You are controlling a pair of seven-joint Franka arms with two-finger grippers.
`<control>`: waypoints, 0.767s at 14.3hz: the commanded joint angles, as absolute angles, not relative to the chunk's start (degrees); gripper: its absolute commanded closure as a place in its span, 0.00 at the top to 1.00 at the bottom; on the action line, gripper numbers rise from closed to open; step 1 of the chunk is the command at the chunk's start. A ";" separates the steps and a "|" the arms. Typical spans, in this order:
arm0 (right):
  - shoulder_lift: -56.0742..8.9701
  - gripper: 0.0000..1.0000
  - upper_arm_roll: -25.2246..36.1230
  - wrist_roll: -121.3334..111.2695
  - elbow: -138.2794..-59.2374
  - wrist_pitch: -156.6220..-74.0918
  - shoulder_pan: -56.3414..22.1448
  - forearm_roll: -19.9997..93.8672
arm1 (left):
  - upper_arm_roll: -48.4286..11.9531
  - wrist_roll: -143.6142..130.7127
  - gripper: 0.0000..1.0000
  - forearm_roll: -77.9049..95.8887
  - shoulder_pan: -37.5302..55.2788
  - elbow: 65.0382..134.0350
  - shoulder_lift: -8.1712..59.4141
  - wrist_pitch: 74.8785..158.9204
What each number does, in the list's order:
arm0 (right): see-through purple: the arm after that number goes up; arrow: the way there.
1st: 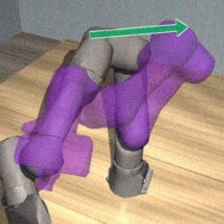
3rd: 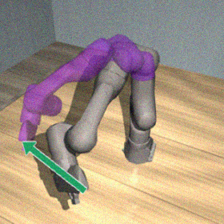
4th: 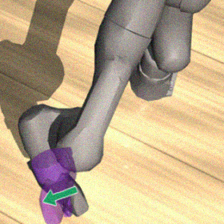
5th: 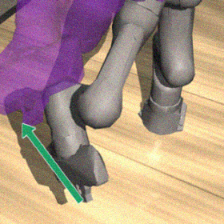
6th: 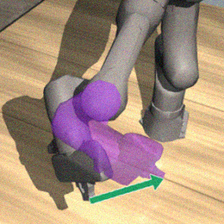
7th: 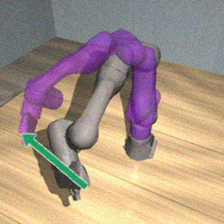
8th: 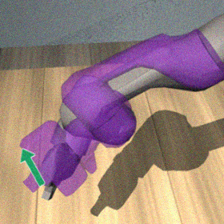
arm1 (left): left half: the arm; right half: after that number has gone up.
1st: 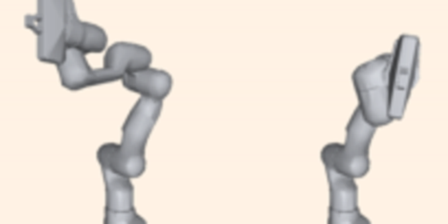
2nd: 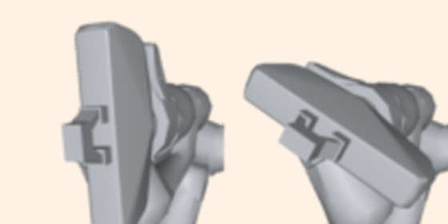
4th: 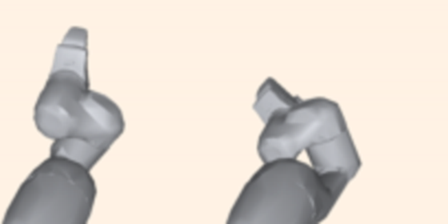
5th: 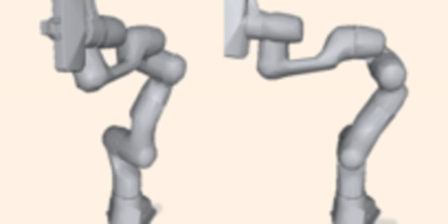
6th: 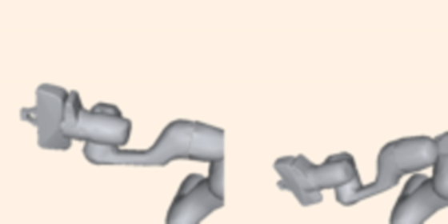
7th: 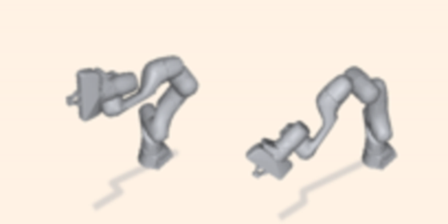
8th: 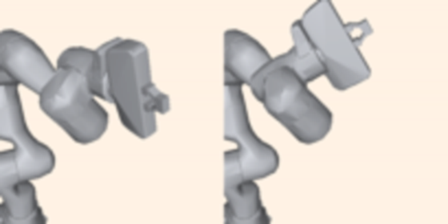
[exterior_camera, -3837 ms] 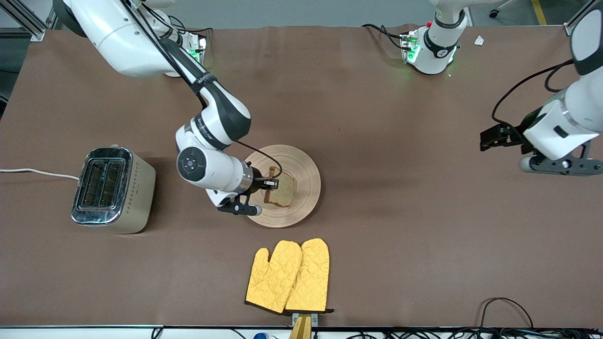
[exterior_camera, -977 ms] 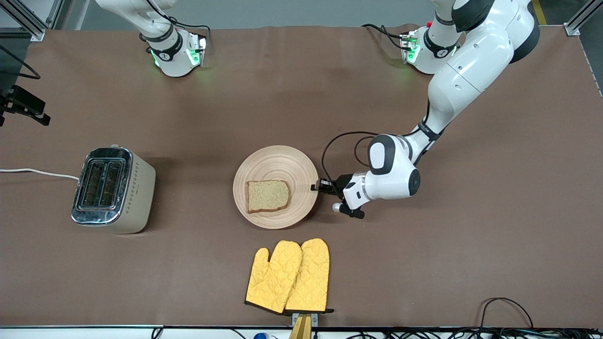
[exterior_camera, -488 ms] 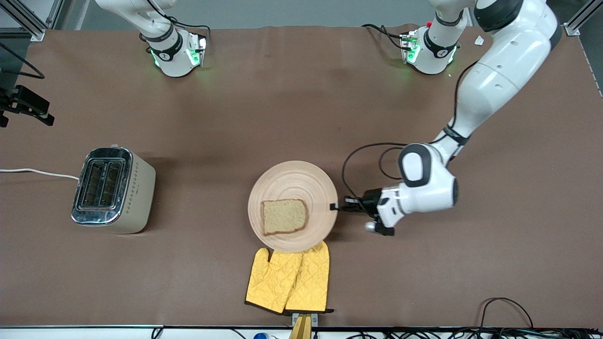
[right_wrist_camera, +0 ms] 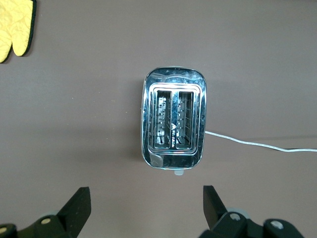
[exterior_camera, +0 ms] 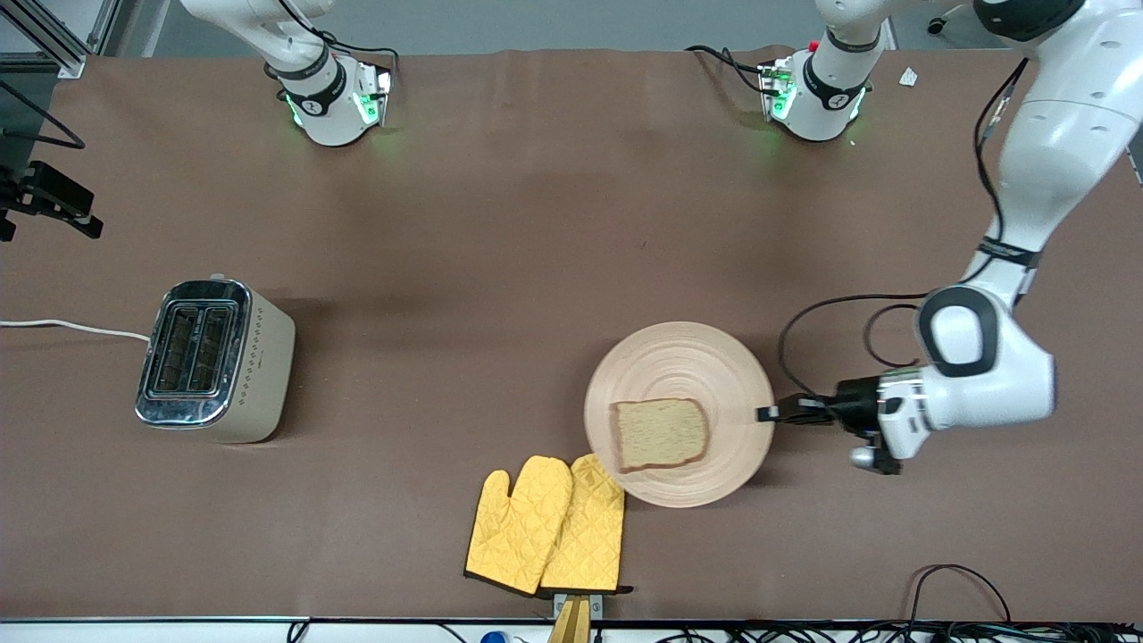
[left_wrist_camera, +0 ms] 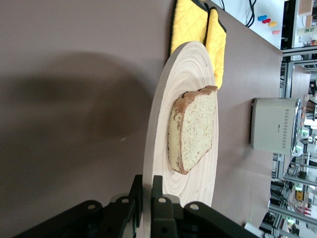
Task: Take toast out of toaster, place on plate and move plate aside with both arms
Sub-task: 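Slide the plate with the left gripper away from the toaster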
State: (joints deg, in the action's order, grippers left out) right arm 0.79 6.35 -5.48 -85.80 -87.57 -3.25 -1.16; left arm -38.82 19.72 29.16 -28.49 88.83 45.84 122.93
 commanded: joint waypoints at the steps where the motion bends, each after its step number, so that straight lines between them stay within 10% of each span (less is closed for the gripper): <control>1: 0.44 1.00 6.42 -5.89 -83.85 -87.28 -3.43 -1.14 | -39.99 24.60 0.00 28.92 -35.75 88.15 46.05 117.00; 11: 0.44 1.00 6.50 -5.36 -83.14 -87.89 -3.34 -0.97 | -31.92 36.38 0.00 22.76 -46.58 88.24 49.92 106.63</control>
